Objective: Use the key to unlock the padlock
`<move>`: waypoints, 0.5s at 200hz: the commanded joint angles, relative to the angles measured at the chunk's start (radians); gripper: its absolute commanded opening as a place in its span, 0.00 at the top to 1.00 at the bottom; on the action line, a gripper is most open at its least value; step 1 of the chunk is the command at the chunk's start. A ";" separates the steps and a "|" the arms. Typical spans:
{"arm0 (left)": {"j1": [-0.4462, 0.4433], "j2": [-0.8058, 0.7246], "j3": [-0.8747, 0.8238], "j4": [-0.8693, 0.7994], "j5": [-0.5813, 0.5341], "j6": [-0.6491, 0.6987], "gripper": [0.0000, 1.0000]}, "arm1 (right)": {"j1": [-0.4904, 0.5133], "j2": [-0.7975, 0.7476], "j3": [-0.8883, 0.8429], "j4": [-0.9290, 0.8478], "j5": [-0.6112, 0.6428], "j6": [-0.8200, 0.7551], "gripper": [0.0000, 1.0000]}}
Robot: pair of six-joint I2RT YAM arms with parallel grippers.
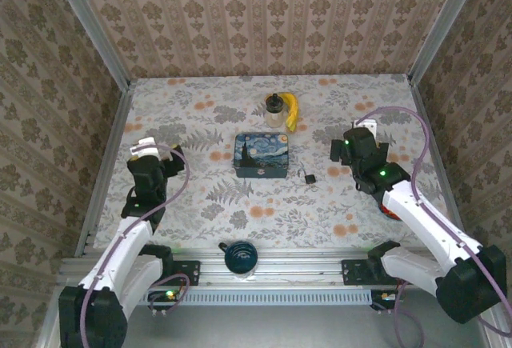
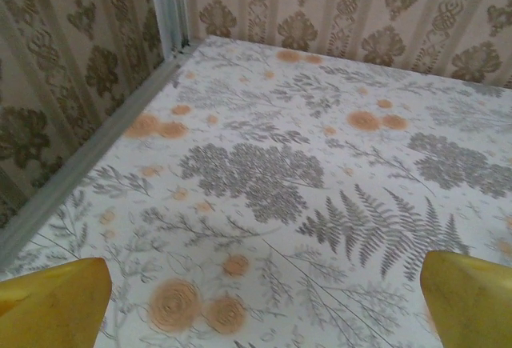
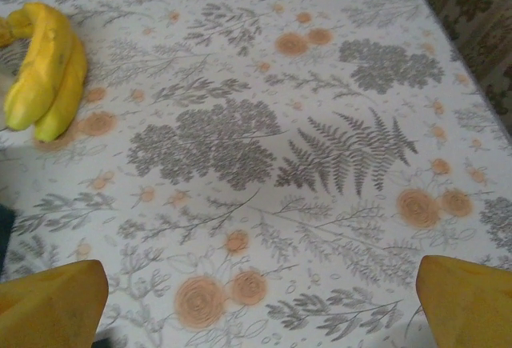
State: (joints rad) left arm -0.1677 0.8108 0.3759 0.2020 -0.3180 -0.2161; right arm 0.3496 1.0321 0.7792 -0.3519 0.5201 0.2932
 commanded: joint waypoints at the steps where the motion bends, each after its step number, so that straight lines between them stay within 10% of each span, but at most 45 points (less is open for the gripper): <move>1: 0.030 0.016 -0.025 0.136 -0.029 0.109 0.00 | -0.041 -0.053 -0.044 0.126 0.041 -0.045 0.00; 100: 0.180 0.181 -0.096 0.383 0.198 0.157 0.00 | -0.136 -0.230 -0.431 0.664 0.166 -0.185 0.00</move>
State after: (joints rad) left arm -0.0055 0.9447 0.3004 0.4572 -0.2073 -0.0990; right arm 0.2352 0.8314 0.4206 0.0864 0.6376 0.1993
